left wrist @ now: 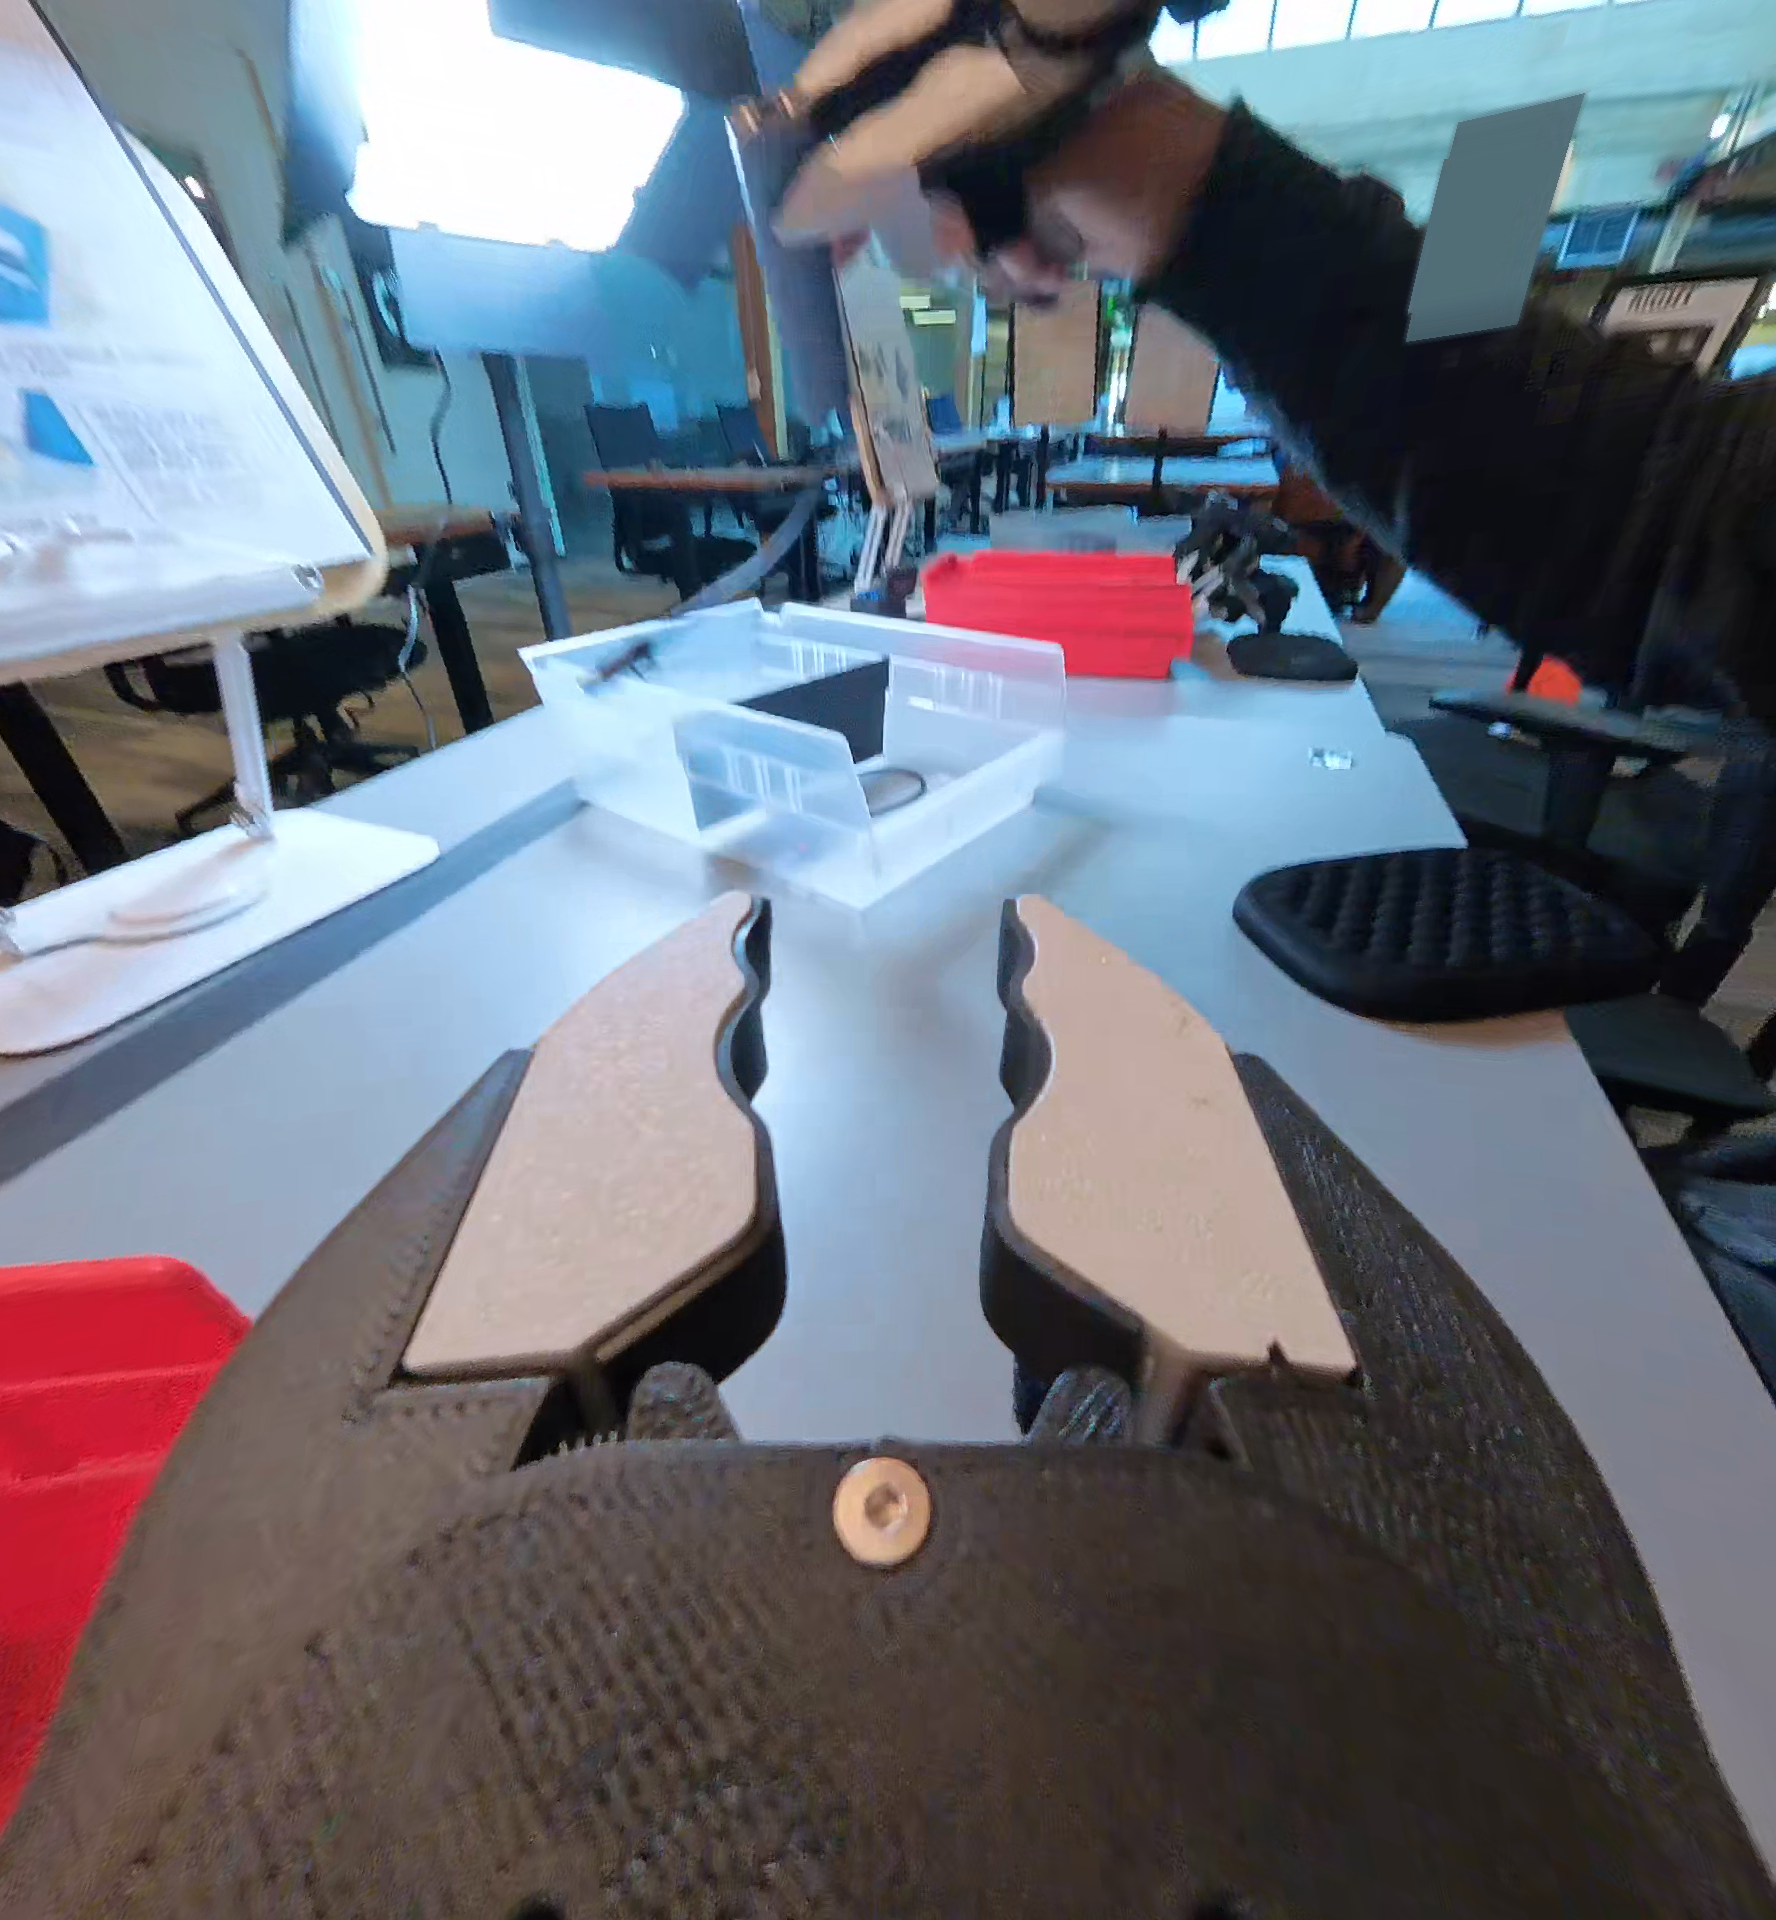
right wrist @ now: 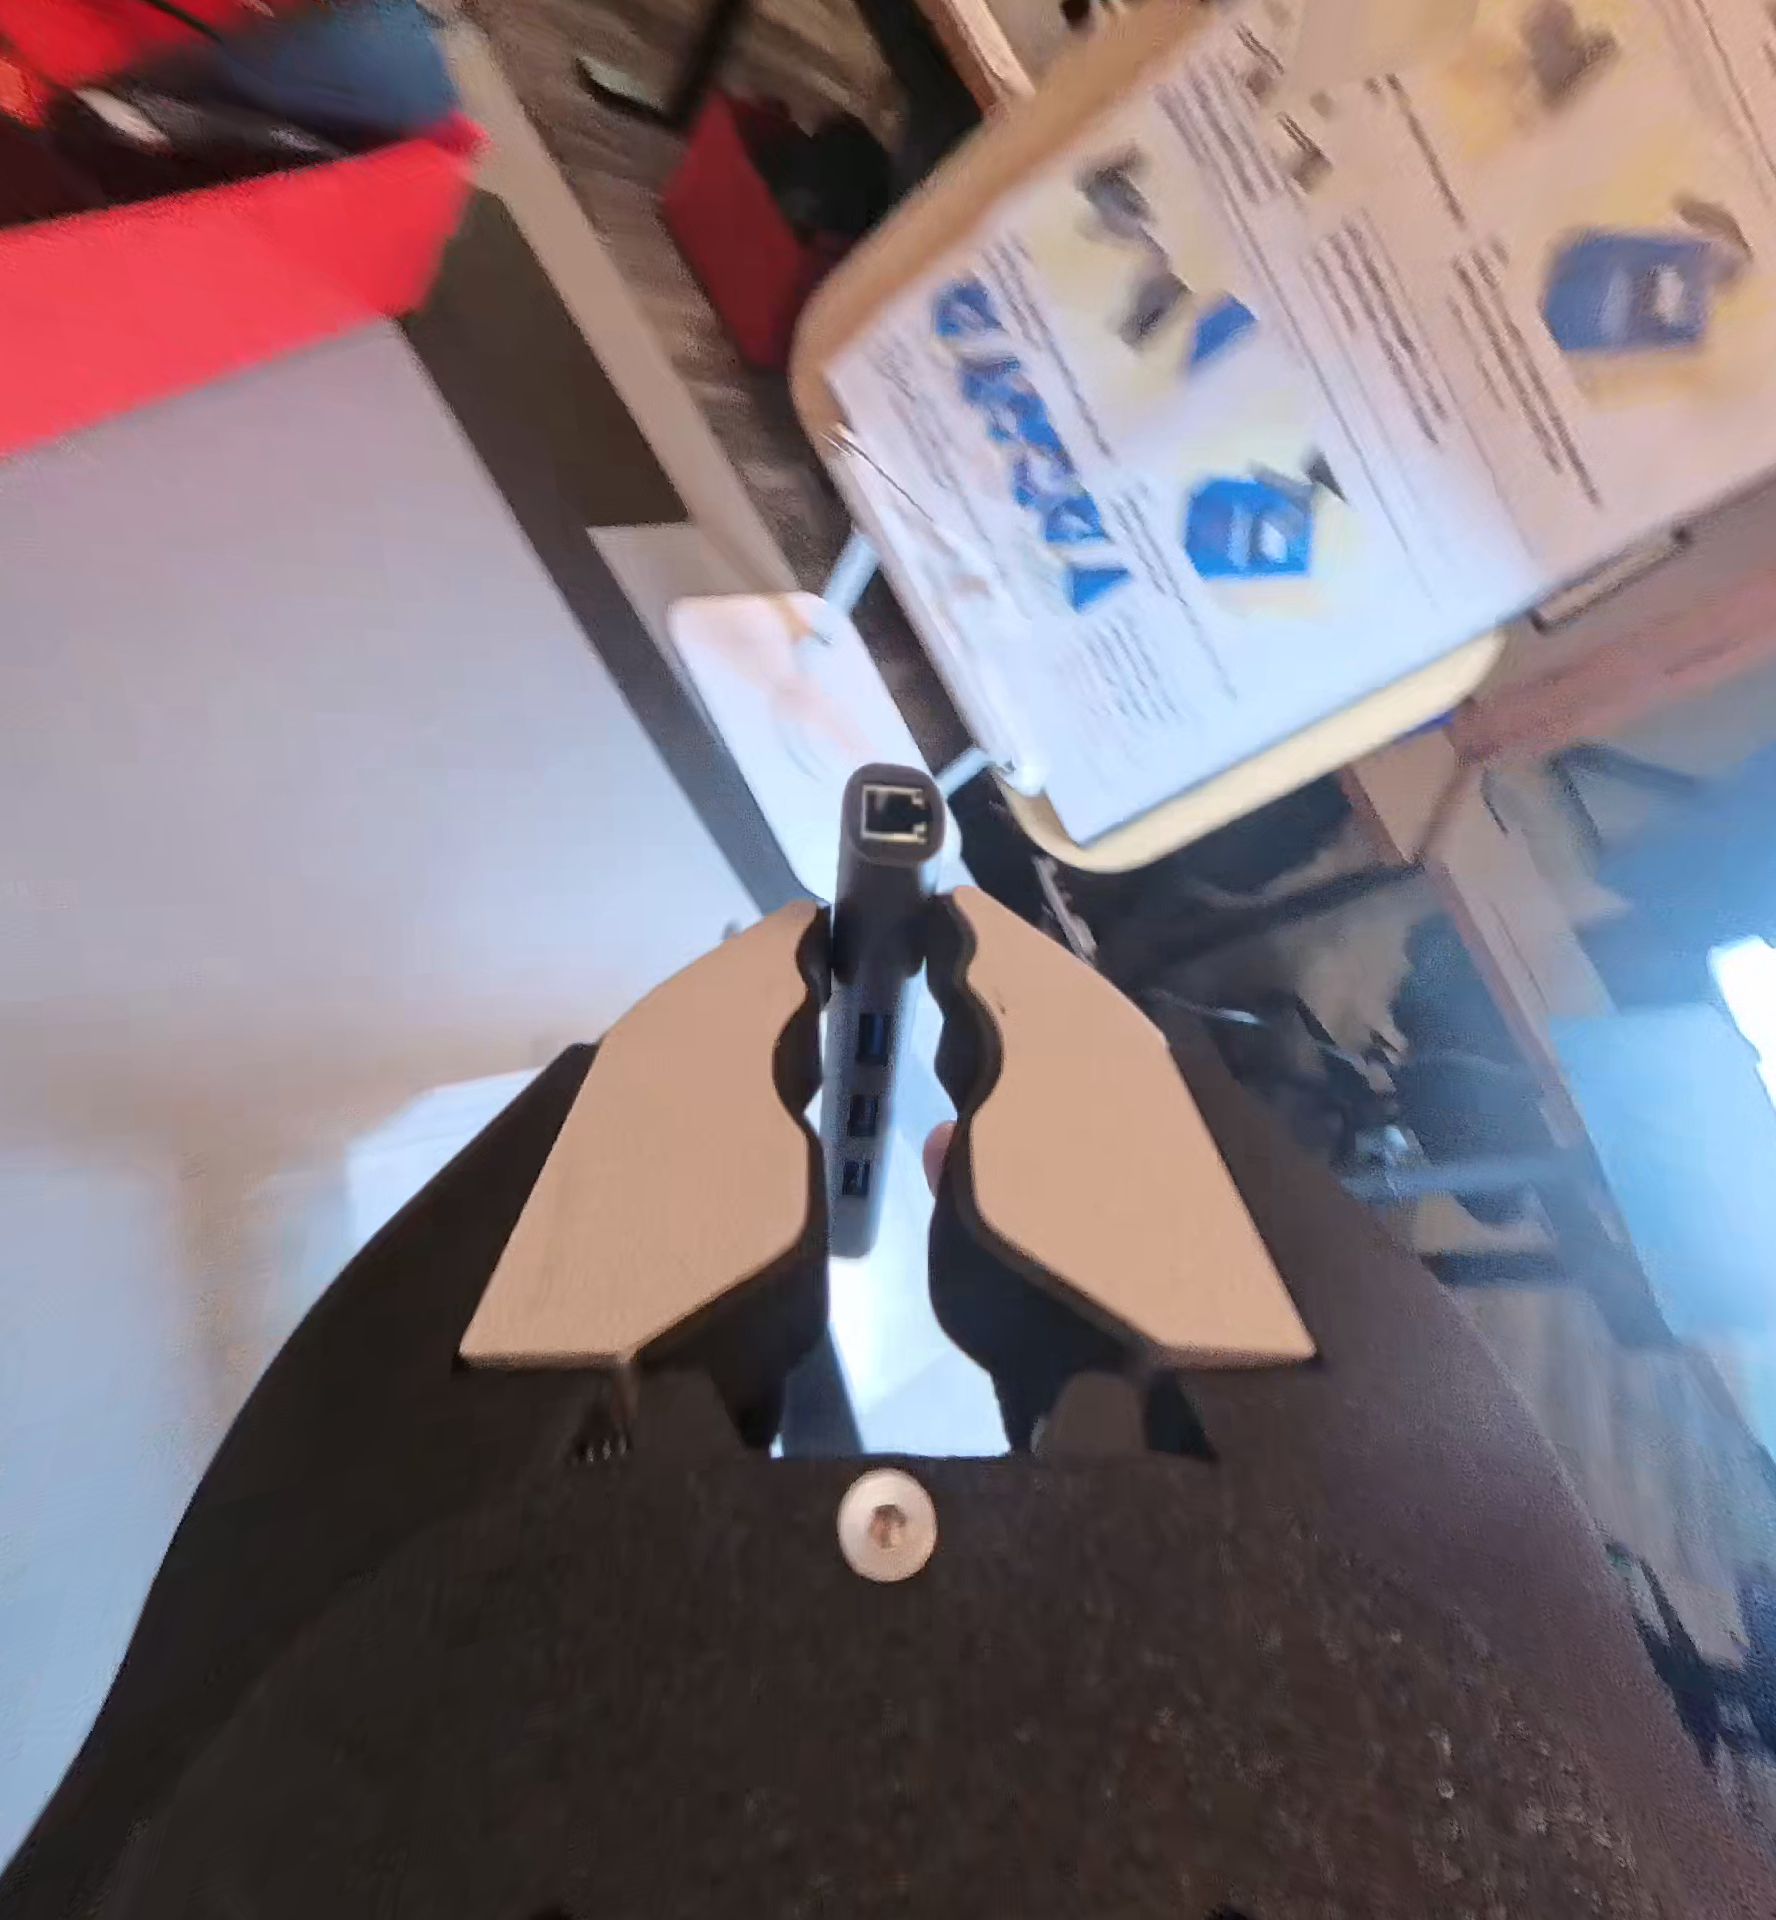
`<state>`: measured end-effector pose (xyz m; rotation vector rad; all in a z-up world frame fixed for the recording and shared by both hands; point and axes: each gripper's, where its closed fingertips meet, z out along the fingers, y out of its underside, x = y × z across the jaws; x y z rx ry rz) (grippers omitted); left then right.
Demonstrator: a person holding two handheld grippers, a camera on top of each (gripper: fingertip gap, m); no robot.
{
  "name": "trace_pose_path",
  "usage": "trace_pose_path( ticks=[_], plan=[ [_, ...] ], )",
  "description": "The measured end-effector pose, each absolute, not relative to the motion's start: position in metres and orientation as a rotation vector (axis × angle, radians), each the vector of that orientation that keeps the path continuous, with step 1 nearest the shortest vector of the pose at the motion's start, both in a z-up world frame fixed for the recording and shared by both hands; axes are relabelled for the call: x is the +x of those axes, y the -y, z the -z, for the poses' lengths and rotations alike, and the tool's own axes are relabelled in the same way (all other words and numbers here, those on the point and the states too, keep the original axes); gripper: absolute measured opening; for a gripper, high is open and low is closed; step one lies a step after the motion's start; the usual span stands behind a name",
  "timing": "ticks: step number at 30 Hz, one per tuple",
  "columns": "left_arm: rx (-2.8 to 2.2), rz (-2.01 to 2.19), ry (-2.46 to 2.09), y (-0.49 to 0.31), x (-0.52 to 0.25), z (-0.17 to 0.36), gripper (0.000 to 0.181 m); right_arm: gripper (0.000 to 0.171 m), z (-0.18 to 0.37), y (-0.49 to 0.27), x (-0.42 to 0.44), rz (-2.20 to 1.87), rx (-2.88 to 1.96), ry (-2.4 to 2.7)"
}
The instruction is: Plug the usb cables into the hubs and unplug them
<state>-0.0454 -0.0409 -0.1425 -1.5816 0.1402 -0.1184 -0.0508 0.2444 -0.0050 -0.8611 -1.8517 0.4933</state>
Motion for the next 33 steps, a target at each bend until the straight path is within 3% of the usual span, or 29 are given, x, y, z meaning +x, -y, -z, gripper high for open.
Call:
trace_pose_path(
  ticks=[4,11,15,19,23,28,33],
  plan=[
    [-1.653,0.099,-0.195,0.032,-0.036,0.161,0.041,0.018,0.033,-0.322,-0.075,-0.417,-1.047,1.792],
    [-1.679,0.105,-0.152,0.032,-0.045,0.171,0.040,0.018,0.162,-0.414,-0.077,-0.082,-1.341,1.931],
    [-1.697,0.103,-0.091,0.033,-0.057,0.174,0.041,0.040,0.164,-0.427,-0.077,-0.122,-1.392,1.864],
    [-1.715,0.063,-0.023,0.036,-0.074,0.175,0.041,0.054,0.113,-0.388,-0.082,-0.466,-1.325,1.685],
    [-1.712,-0.111,0.080,0.052,-0.111,0.155,0.041,0.052,0.077,-0.298,-0.059,-0.889,-1.186,1.587],
    [-1.846,-0.378,0.325,0.097,-0.197,0.123,0.040,0.046,0.113,-0.185,-0.004,-1.204,-1.108,1.678],
    [-2.119,-0.388,0.636,0.122,-0.302,0.147,0.051,0.043,0.166,-0.120,0.027,-1.353,-1.128,1.765]
  ],
)
